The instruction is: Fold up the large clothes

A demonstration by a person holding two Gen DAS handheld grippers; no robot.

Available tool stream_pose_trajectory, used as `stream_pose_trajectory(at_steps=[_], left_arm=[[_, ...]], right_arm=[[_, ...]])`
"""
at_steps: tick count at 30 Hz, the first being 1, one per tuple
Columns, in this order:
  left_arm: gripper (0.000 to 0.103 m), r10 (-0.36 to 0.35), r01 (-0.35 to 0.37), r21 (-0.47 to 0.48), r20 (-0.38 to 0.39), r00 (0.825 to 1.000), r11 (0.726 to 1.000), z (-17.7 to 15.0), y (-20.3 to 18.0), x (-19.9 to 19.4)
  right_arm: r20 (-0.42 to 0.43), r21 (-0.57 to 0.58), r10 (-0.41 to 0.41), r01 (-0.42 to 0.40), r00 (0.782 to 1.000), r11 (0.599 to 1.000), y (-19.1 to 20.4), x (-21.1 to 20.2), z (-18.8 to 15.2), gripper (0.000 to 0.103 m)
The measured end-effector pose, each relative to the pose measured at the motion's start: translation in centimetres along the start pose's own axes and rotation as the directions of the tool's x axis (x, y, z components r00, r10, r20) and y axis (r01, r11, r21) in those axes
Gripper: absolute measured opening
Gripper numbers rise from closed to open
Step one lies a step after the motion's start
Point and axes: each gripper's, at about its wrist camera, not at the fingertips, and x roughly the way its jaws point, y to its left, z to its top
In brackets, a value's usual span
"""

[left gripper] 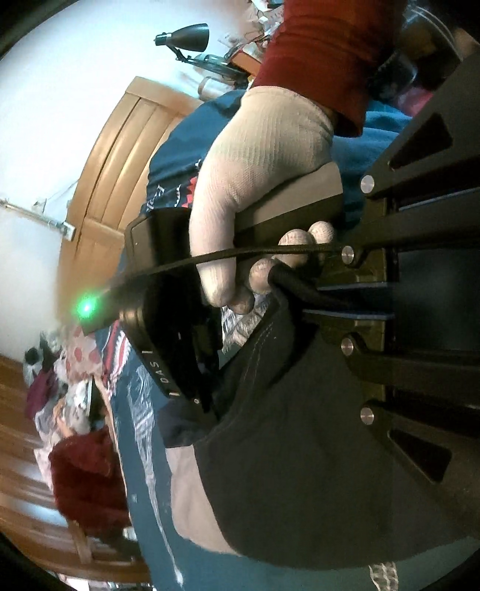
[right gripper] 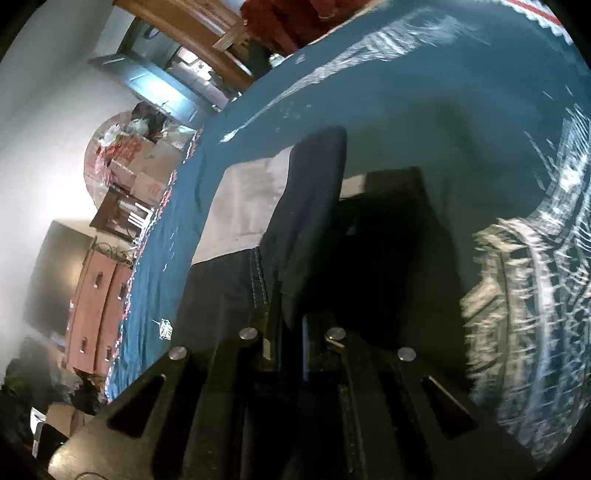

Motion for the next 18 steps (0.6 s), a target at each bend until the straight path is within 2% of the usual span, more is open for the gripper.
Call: stream_pose_trajectory(at_steps=[3,5,6,8,10,12,15,18], left_arm=[[0.007,-0.009,0.01,0.018,-0.036,0.999,1.0,-0.1,-0.9,2.3],[0.025,-0.022,0.022,0.004,-0.11,0.994,1.0,-0.5,-0.5,5.1],[0.026,-0.014,0.014,-0.005,-0.156,0.988,1.0,-0.9,-0.3,6.7],[0.026,-0.002,0.001,-0.003,-0.207,0.978,1.0,-2.1,0.0,7.8],[0.026,-0.004,0.007,0.014,-0.209,0.978,1.0,-2.5,-0.7,6.0],[0.027,-0.013,0.021,0.04,-0.176,0.984,0.999,-3.2,-1.6,1.9],[0.039,0.008,-0.004,0.032,-0.128,0.992,0.999,-4.5,-1.8,-3.5],[0.04,0.105,-0.106,-0.012,-0.088,0.991,0.994,-6.2,-0.2,-8.0]], right_arm=[[-0.001,0.027,-0.025,0.025,1.0,0.999,-2.7,-0.4,0.4,0.006],[-0.025,0.048,-0.047,0.048,0.999,0.998,-4.3,0.6,0.7,0.006],[-0.071,0.067,-0.058,0.063,0.996,0.996,-5.4,1.9,0.7,0.007],[-0.149,0.12,0.0,0.018,0.989,0.993,-7.3,3.5,0.5,0.008],[-0.151,0.162,0.064,-0.039,0.986,0.986,-7.4,2.5,0.3,0.015],[-0.144,0.155,0.103,-0.08,0.984,0.985,-6.8,0.7,-0.2,0.039],[-0.139,0.138,0.14,-0.12,0.98,0.983,-6.1,-2.2,-2.1,0.047],[-0.135,0.118,0.149,-0.133,0.98,0.984,-5.1,-4.2,-4.4,0.052]])
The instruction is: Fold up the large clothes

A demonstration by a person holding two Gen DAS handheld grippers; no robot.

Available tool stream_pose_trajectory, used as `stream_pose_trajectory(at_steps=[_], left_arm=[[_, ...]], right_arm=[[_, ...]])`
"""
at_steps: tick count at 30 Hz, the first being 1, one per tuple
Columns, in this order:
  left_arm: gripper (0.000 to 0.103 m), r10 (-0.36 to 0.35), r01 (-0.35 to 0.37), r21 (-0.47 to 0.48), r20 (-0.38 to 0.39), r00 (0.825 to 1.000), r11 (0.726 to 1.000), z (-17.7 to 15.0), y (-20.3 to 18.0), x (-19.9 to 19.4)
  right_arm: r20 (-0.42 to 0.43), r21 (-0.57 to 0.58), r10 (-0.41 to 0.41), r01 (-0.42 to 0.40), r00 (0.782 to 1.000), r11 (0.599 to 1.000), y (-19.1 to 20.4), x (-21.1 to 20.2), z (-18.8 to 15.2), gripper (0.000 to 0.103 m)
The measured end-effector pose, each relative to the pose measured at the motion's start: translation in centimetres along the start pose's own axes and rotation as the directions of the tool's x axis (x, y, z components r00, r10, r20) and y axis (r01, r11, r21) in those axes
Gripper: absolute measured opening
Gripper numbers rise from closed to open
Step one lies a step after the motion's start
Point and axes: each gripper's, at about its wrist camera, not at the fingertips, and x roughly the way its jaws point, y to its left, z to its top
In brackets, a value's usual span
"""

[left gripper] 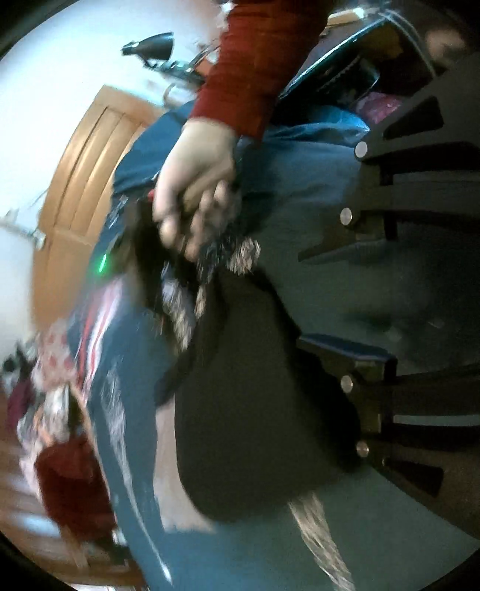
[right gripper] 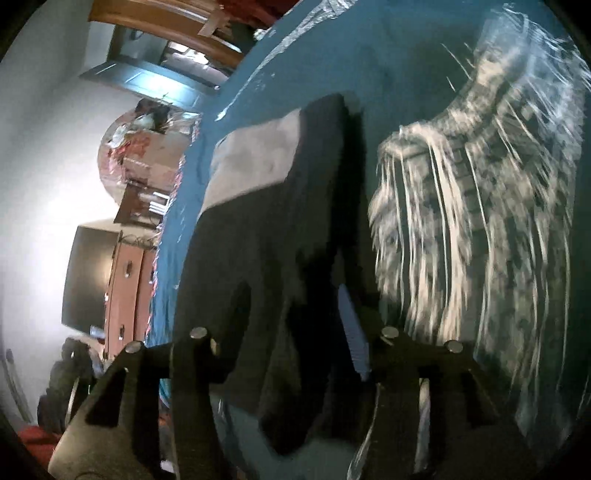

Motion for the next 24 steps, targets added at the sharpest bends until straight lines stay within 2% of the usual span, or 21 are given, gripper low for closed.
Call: stream_pose_trajectory(at_steps=[3,6,8,10,11,12,14,16,17,18,19,20,22,24], left_arm=[[0.04,0.118,-0.116,-0.073,0.025,0.993,0.991,-1.3,2.6,-2.0],[0.041,0.17,-0.17,-0.1,-0.005,0.985,0.98,-1.9,4.9,-1.4],[0.041,0.171,-0.172,-0.099,-0.019,0.985,0.98,-1.7,5.1,-0.4],[0.041,0.189,-0.191,-0.096,-0.031,0.982,0.977,-1.3,5.6,1.1],[0.041,0.208,-0.211,-0.101,-0.035,0.977,0.972,-1.0,6.2,1.9],[0.042,0.232,-0.235,-0.102,-0.04,0.972,0.967,-0.4,6.8,2.7],[0.041,0.277,-0.281,-0.104,-0.053,0.959,0.954,0.3,8.1,3.6],[0.039,0.315,-0.315,0.001,-0.051,0.948,0.949,0.4,7.3,3.9],[0.036,0.329,-0.32,0.094,-0.108,0.938,0.943,-0.2,6.3,5.2],[0.033,0.327,-0.299,0.156,-0.203,0.923,0.941,-1.3,5.9,7.0],[0.027,0.309,-0.272,0.174,-0.246,0.919,0.946,-2.3,5.7,7.6],[0.017,0.264,-0.232,0.143,-0.275,0.925,0.962,-3.1,5.9,7.5],[0.016,0.119,-0.126,-0.013,-0.248,0.961,0.992,-3.0,6.8,4.3],[0.016,0.054,-0.067,-0.109,-0.116,0.992,0.992,-2.0,7.0,-0.3]], right_arm=[[-0.003,-0.024,-0.009,0.009,1.0,1.0,1.3,-0.3,-2.4,0.06],[-0.008,-0.072,-0.085,0.085,0.996,0.994,2.1,0.7,-3.2,0.063],[-0.02,-0.088,-0.11,0.108,0.994,0.99,0.2,0.4,-3.7,0.063],[-0.019,-0.092,-0.12,0.118,0.993,0.989,-0.1,0.8,-3.9,0.05],[-0.009,-0.102,-0.13,0.128,0.992,0.986,0.0,0.8,-3.8,0.011],[-0.001,-0.111,-0.134,0.133,0.991,0.985,0.3,0.7,-3.6,0.005],[0.047,-0.138,-0.163,0.168,0.985,0.976,0.8,-0.4,-2.9,0.004],[0.059,-0.121,-0.169,0.175,0.984,0.977,-0.1,-0.7,-2.2,0.004],[0.043,-0.097,-0.181,0.185,0.982,0.978,-1.6,-0.3,-1.9,0.004],[0.028,-0.082,-0.187,0.189,0.982,0.979,-2.5,0.3,-2.0,0.005],[0.01,-0.071,-0.187,0.187,0.982,0.98,-3.3,0.8,-2.3,0.005],[0.004,-0.069,-0.184,0.183,0.983,0.981,-3.8,1.3,-2.7,0.005],[0.023,-0.062,-0.158,0.159,0.987,0.985,-4.1,0.8,-3.0,0.006],[0.028,-0.072,-0.146,0.147,0.989,0.986,-4.2,0.4,-3.0,0.007]])
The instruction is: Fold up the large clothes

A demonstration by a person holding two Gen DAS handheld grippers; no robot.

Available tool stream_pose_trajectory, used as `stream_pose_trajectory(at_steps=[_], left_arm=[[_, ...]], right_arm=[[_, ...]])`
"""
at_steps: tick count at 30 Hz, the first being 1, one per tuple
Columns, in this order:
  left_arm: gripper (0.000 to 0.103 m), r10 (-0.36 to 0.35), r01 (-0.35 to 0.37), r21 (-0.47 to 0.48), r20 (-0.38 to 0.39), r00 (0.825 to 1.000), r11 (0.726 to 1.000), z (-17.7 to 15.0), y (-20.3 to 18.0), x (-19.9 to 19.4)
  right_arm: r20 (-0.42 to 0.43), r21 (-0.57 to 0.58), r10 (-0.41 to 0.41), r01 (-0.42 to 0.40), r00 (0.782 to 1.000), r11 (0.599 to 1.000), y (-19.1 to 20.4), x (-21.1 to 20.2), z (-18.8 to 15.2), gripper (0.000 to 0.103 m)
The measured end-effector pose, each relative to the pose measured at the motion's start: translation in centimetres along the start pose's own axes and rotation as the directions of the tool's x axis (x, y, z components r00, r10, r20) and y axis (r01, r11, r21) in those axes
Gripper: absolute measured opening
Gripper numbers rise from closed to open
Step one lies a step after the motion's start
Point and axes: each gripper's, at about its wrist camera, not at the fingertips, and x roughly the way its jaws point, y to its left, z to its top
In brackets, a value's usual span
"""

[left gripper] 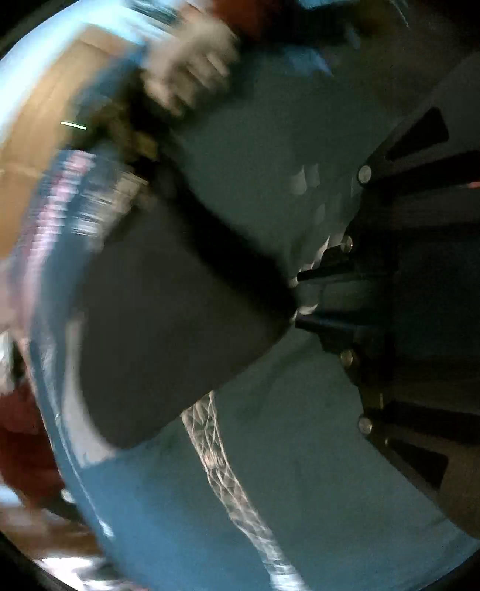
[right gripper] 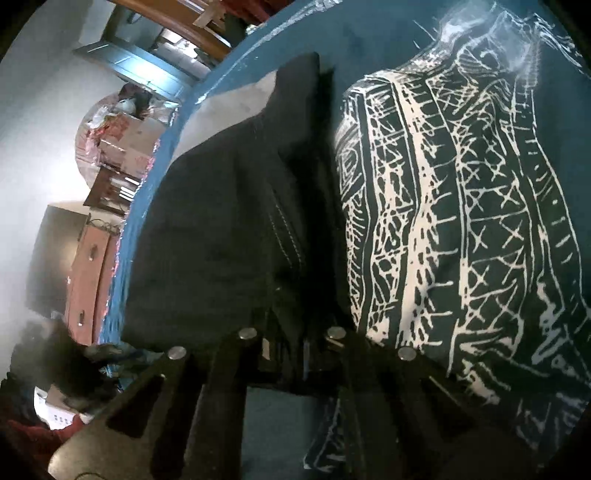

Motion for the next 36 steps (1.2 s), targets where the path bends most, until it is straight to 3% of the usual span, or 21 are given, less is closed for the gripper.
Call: stream_pose_trajectory(at_steps=[3,5,6,7,9,10,13,16,17,18,21,23,25,28,29,30,31,32,34,35,36], left_arm=[[0.016,-0.015,0.016,-0.005,0.175,0.985,1.0,3.2,-0.4,-3.6],[0.02,-0.008,0.001,0.036,0.196,0.981,0.999,5.1,-0.7,-2.0],[0.021,0.019,-0.03,0.066,0.171,0.985,0.997,5.6,-0.8,0.2],[0.026,0.073,-0.078,0.088,0.062,0.995,0.993,5.5,-0.3,4.2],[0.03,0.145,-0.136,0.114,-0.075,0.987,0.984,3.4,1.2,9.9],[0.03,0.122,-0.118,0.116,-0.027,0.992,0.986,3.0,1.4,9.7],[0.027,0.087,-0.086,0.049,-0.011,0.996,0.995,3.8,1.6,7.7],[0.028,0.037,-0.034,-0.073,0.037,0.999,0.997,3.4,2.8,4.7],[0.031,0.014,-0.007,-0.123,0.056,0.998,0.992,2.9,3.5,3.7],[0.033,-0.015,0.027,-0.176,0.067,0.998,0.984,2.4,4.4,3.1],[0.035,-0.051,0.072,-0.281,0.08,0.995,0.957,1.7,6.3,2.5],[0.04,-0.092,0.119,-0.332,0.096,0.991,0.936,1.7,6.7,2.9],[0.049,-0.203,0.222,-0.389,0.091,0.975,0.894,1.7,7.0,4.7],[0.06,-0.23,0.247,-0.399,0.091,0.969,0.883,2.2,6.8,6.8],[0.062,-0.249,0.272,-0.427,0.11,0.962,0.862,2.4,7.3,7.5],[0.062,-0.281,0.311,-0.475,0.136,0.95,0.823,2.3,8.2,8.1],[0.062,-0.289,0.322,-0.491,0.144,0.946,0.809,2.2,8.5,8.2],[0.055,-0.287,0.319,-0.49,0.142,0.947,0.811,2.3,8.6,8.3],[0.046,-0.268,0.292,-0.462,0.118,0.956,0.838,3.1,8.1,7.9],[0.026,-0.285,0.311,-0.452,0.126,0.95,0.836,3.3,8.2,7.2],[0.017,-0.301,0.33,-0.445,0.136,0.944,0.833,4.0,8.2,6.5]], right_arm=[[0.001,0.004,0.002,-0.002,1.0,1.0,-0.4,-0.2,-0.5,0.007],[0.007,0.015,0.008,-0.008,1.0,1.0,-0.5,-0.3,-0.7,0.006],[0.01,0.019,0.014,-0.015,1.0,1.0,-0.6,-0.4,-0.8,0.006],[0.012,0.022,0.017,-0.017,1.0,1.0,-0.8,-0.5,-0.9,0.006],[0.011,0.027,0.022,-0.023,1.0,0.999,-0.9,-0.6,-1.1,0.006],[0.012,0.02,0.009,-0.01,1.0,1.0,-0.8,-0.7,-1.2,0.006],[0.02,-0.023,-0.049,0.049,0.999,0.999,0.2,-1.2,-1.4,0.012],[0.04,-0.073,-0.123,0.125,0.992,0.989,1.9,-2.6,-1.7,0.036],[0.059,-0.087,-0.143,0.147,0.988,0.985,2.3,-3.1,-1.9,0.063],[0.08,-0.089,-0.169,0.175,0.982,0.981,2.5,-3.6,-2.3,0.079],[0.087,-0.067,-0.175,0.181,0.981,0.981,1.9,-3.6,-2.8,0.078],[0.077,-0.021,-0.106,0.108,0.991,0.994,1.3,-3.4,-2.9,0.079],[0.045,0.001,-0.031,0.031,0.999,1.0,1.3,-2.5,-3.1,0.079],[0.029,0.006,-0.063,0.063,0.998,0.998,1.4,-1.1,-3.2,0.076],[0.032,0.029,-0.056,0.055,0.998,0.998,1.3,-1.0,-3.2,0.068],[0.029,0.05,-0.03,0.029,0.999,0.998,1.1,-1.1,-3.3,0.048],[0.03,0.075,-0.005,0.003,1.0,0.997,1.1,-1.1,-3.3,0.037],[0.038,0.095,0.003,-0.007,0.999,0.995,1.3,-1.3,-3.4,0.025],[0.057,0.094,-0.013,0.008,0.998,0.996,2.5,-1.5,-3.4,0.02],[0.073,0.115,0.004,-0.012,0.997,0.993,3.2,-1.8,-3.5,0.019],[0.089,0.133,0.029,-0.041,0.996,0.99,3.7,-2.1,-3.5,0.019]])
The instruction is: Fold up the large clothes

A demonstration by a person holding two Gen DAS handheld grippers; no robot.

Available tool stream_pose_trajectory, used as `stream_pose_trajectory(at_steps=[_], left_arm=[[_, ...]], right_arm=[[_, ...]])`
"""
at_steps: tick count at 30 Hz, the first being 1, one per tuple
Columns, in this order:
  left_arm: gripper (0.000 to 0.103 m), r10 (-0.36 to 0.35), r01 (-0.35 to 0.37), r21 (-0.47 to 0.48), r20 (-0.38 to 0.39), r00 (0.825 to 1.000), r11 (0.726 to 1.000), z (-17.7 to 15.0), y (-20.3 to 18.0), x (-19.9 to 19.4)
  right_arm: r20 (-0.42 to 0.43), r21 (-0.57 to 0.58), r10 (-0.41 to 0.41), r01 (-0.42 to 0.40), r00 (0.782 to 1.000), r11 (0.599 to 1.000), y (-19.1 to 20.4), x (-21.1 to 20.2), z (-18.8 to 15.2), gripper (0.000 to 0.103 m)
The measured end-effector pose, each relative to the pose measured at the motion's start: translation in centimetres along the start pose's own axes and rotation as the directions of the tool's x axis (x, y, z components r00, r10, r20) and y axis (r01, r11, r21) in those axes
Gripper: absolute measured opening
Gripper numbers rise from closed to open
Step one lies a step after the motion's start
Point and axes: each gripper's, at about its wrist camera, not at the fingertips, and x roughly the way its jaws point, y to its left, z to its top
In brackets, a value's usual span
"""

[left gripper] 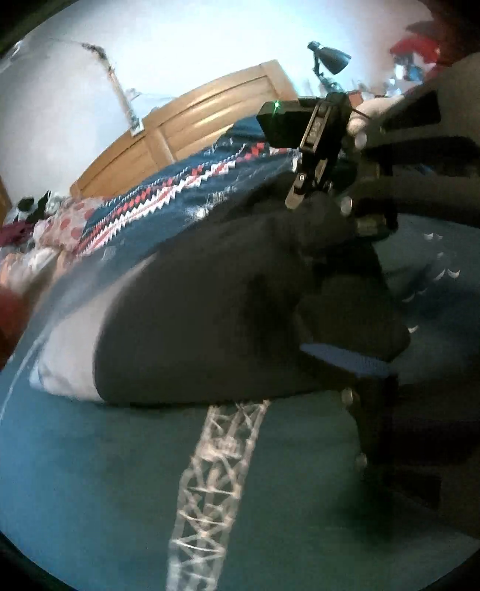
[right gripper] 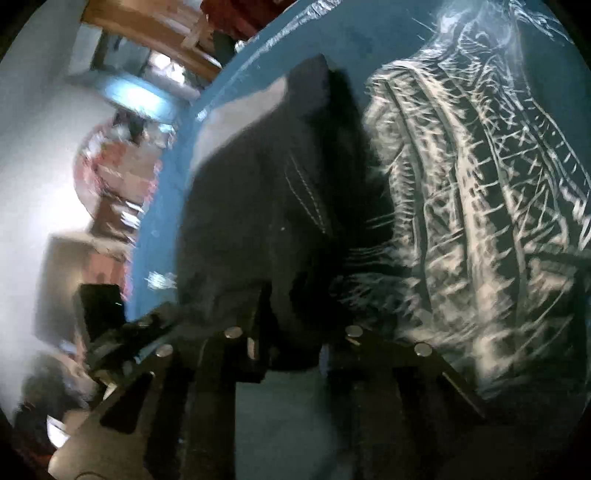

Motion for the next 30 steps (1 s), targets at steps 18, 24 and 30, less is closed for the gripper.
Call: stream_pose_trajectory(at_steps=[18,24,30], left_arm=[[0.049,-0.177,0.174,-0.198,-0.001,0.984,0.965,-4.7,4.2,-3.1],[0.056,-0.175,0.182,-0.218,0.051,0.983,0.959,-3.9,4.6,-2.5],[0.064,-0.088,0.09,-0.143,0.016,0.996,0.986,-3.7,4.0,-0.3]], right_arm=[[0.019,0.204,0.142,-0.143,0.99,0.969,-7.2,-0.5,-2.3,0.018],[0.021,0.184,0.139,-0.14,0.99,0.973,-6.9,-0.9,-2.7,0.019],[0.016,0.171,0.132,-0.132,0.991,0.976,-6.0,-0.3,-2.9,0.019]])
